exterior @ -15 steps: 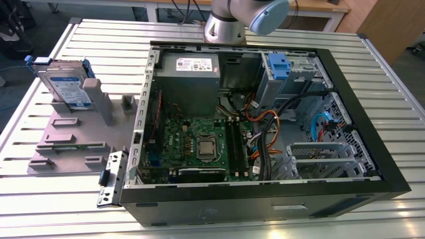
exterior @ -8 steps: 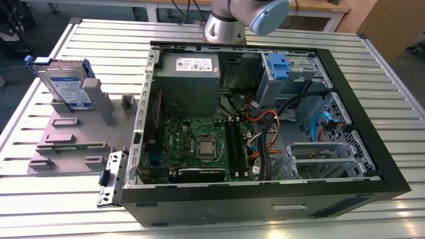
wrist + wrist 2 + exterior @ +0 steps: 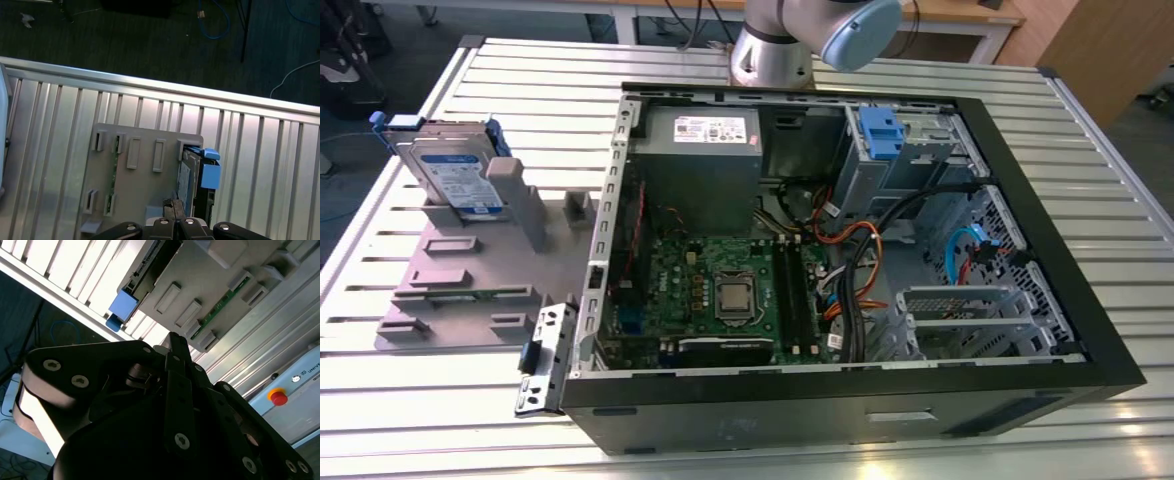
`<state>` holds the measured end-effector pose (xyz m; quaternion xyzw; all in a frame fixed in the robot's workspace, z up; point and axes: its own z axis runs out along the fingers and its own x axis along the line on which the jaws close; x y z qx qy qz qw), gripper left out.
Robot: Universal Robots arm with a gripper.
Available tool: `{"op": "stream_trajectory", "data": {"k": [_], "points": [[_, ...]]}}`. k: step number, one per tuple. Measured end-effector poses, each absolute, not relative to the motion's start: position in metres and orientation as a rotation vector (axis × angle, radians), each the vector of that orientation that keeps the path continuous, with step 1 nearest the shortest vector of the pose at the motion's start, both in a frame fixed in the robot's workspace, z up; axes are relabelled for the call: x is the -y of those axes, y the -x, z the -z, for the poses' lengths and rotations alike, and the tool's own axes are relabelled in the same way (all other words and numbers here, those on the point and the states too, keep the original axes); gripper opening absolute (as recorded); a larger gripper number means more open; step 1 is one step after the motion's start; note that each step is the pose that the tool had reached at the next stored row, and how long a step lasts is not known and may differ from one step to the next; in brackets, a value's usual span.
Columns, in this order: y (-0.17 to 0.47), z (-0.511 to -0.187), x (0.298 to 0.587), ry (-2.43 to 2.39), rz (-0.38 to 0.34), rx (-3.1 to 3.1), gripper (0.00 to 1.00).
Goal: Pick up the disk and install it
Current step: 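Pick up the disk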
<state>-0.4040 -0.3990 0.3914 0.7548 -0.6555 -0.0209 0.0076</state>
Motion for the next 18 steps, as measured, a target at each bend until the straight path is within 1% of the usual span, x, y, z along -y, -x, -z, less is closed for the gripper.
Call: {"op": "stream_trajectory", "data": {"k": [18], "points": [[0.404, -0.3914, 0.399, -2.383, 0.065, 2.022, 0.11]]}}
